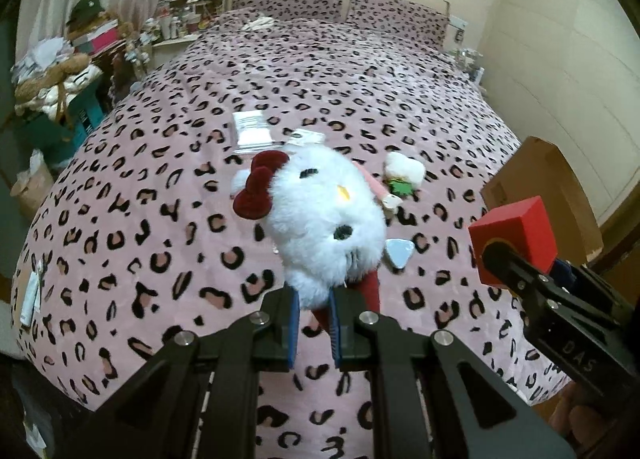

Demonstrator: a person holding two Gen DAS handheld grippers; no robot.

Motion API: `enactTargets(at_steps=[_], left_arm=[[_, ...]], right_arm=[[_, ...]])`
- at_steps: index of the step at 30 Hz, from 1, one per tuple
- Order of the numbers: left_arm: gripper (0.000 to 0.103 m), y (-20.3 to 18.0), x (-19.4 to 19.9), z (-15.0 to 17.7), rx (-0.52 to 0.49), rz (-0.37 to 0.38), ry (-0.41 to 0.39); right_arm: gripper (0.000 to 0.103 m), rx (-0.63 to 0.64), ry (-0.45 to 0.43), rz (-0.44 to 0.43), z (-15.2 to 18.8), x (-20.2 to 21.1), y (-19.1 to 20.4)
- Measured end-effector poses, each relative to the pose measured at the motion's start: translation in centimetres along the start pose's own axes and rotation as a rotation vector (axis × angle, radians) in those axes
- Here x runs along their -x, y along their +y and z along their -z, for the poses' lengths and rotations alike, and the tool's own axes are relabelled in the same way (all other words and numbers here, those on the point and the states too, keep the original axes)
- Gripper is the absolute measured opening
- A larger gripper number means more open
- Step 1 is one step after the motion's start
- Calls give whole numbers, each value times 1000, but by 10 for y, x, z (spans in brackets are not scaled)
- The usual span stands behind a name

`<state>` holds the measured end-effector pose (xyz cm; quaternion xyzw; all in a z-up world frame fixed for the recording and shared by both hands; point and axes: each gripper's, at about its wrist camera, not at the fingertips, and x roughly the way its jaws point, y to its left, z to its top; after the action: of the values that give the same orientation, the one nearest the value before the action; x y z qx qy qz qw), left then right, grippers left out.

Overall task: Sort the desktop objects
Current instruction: 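Carry the Hello Kitty plush and red box with both tools toward the cardboard box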

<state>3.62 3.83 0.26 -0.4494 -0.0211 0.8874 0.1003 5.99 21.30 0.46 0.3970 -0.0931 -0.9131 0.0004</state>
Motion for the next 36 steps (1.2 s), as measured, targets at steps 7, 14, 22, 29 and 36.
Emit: enactTargets(at_steps=[7, 14, 22, 29, 36], left_arm=[[13, -25, 1, 0, -41, 12, -1], [13, -47, 1, 0, -77, 30, -2], [12, -67, -1, 1, -108, 49, 3], [13, -82, -2, 1, -131, 59, 8], [13, -96, -5, 2, -149, 71, 13]], right_arm=[[57, -15, -9, 35, 4, 11, -15], [57, -28, -16, 73, 6, 20, -32], [57, -50, -21, 106, 10, 28, -51], [57, -68, -30, 125, 11, 35, -64], [57, -80, -38, 141, 12, 41, -74]])
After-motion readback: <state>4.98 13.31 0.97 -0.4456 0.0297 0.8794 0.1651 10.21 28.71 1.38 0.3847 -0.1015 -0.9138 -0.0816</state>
